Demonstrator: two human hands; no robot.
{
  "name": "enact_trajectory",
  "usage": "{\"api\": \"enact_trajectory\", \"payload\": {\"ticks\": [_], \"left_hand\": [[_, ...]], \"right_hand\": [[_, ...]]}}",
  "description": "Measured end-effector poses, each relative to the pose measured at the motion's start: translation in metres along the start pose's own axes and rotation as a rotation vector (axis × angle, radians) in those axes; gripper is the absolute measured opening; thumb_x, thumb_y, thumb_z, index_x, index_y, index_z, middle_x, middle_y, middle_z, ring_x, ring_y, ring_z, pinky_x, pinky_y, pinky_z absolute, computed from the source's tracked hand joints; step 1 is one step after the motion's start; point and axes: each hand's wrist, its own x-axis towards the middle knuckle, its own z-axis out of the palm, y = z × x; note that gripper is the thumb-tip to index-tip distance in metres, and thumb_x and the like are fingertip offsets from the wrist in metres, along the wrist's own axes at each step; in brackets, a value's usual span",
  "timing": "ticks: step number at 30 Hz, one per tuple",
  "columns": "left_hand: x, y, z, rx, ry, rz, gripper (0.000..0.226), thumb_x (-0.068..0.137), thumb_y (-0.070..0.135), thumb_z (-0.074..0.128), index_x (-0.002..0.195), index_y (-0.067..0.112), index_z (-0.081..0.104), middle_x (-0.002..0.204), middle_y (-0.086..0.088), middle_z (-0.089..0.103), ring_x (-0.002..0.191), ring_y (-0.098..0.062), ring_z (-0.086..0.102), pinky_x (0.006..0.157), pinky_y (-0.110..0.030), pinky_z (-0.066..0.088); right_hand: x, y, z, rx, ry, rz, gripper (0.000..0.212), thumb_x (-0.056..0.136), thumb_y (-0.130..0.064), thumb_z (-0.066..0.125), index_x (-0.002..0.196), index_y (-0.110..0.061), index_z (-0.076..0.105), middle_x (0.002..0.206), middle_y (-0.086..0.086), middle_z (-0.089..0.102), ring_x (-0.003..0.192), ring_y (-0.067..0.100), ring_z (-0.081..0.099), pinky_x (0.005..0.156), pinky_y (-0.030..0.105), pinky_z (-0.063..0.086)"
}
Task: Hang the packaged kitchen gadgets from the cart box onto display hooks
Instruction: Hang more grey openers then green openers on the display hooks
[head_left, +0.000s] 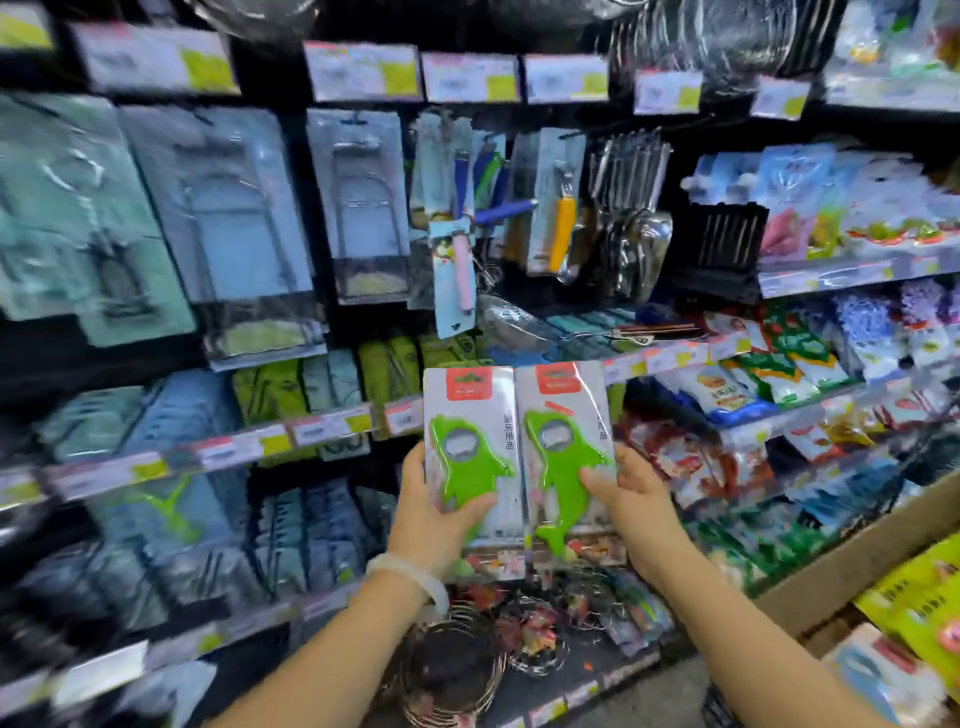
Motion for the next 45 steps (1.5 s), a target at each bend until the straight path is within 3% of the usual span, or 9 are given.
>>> {"api": "enact_trajectory", "payload": {"ticks": [6,14,17,19,23,27,35,39,45], "left_hand": [[-0.045,0.014,-0.179,0.041,0.222,0.034,0.088,0.078,0.006,0.071,0.146,0.016,0.017,0.141,0.012,0.034,0.126,-0.008,0.037,0.09,-0.01,0.034],[-0.116,0.047,-0.386,0.136,0.521,0.101,0.083,0.079,0.0,0.068,0.144,0.014,0.02,0.113,0.03,0.039,0.086,0.006,0.05,0.067,0.004,0.039],[-0.141,0.045,-0.452,0.163,0.6,0.081,0.09,0.075,0.008,0.074,0.146,0.022,0.02,0.142,0.006,0.039,0.123,-0.017,0.049,0.096,-0.021,0.045],[-0.155,0.045,-0.488,0.132,0.654,0.078,0.092,0.073,0.01,0.077,0.146,0.025,0.022,0.144,0.001,0.041,0.122,-0.023,0.052,0.1,-0.039,0.046],[-0.17,0.042,-0.544,0.116,0.72,0.065,0.092,0.066,0.02,0.082,0.139,0.04,0.029,0.144,0.0,0.044,0.121,-0.025,0.053,0.099,-0.045,0.047],[-0.161,0.044,-0.584,0.109,0.781,0.112,0.072,0.075,0.003,0.073,0.129,0.03,0.033,0.112,0.019,0.054,0.09,0.001,0.059,0.065,-0.008,0.052],[-0.111,0.063,-0.658,0.149,0.83,0.187,0.073,0.073,0.002,0.074,0.133,0.021,0.037,0.127,-0.003,0.058,0.106,-0.017,0.063,0.093,-0.037,0.051],[-0.098,0.071,-0.687,0.15,0.902,0.248,0.067,0.076,0.002,0.072,0.116,0.041,0.034,0.116,0.009,0.058,0.102,-0.017,0.062,0.092,-0.037,0.05],[-0.092,0.066,-0.731,0.12,0.969,0.215,0.084,0.076,0.006,0.073,0.139,0.033,0.026,0.131,-0.001,0.054,0.106,-0.019,0.062,0.092,-0.041,0.051]], "right_hand": [[-0.045,-0.011,0.176,-0.004,-0.21,-0.039,0.019,0.089,-0.002,0.057,0.094,-0.02,0.058,0.096,0.006,0.068,0.083,0.02,0.062,0.081,0.035,0.05],[-0.118,-0.031,0.4,0.029,-0.447,-0.146,0.024,0.088,-0.002,0.058,0.092,-0.025,0.055,0.102,0.008,0.065,0.088,0.016,0.062,0.082,0.032,0.048],[-0.14,-0.032,0.463,0.04,-0.54,-0.151,0.02,0.088,-0.004,0.058,0.1,-0.02,0.054,0.11,0.012,0.064,0.094,0.021,0.06,0.085,0.035,0.047],[-0.153,-0.031,0.5,0.034,-0.601,-0.15,0.02,0.089,-0.007,0.058,0.105,-0.018,0.054,0.109,0.007,0.065,0.093,0.018,0.061,0.083,0.032,0.049],[-0.169,-0.031,0.561,0.016,-0.683,-0.161,0.022,0.089,-0.009,0.059,0.108,-0.02,0.054,0.107,0.0,0.064,0.096,0.016,0.061,0.085,0.031,0.048],[-0.162,-0.036,0.617,0.028,-0.727,-0.174,0.023,0.089,-0.008,0.059,0.106,-0.023,0.053,0.104,-0.001,0.064,0.093,0.016,0.062,0.08,0.03,0.05],[-0.119,-0.071,0.714,0.08,-0.735,-0.249,0.025,0.089,-0.007,0.058,0.112,-0.017,0.053,0.104,0.001,0.063,0.093,0.018,0.061,0.087,0.038,0.05],[-0.107,-0.099,0.757,0.115,-0.759,-0.316,0.021,0.09,-0.008,0.058,0.106,-0.02,0.052,0.099,-0.002,0.063,0.087,0.013,0.061,0.076,0.029,0.052],[-0.107,-0.141,0.815,0.134,-0.822,-0.407,0.018,0.091,-0.015,0.057,0.104,-0.026,0.05,0.098,-0.007,0.061,0.083,0.004,0.058,0.071,0.021,0.047]]}}
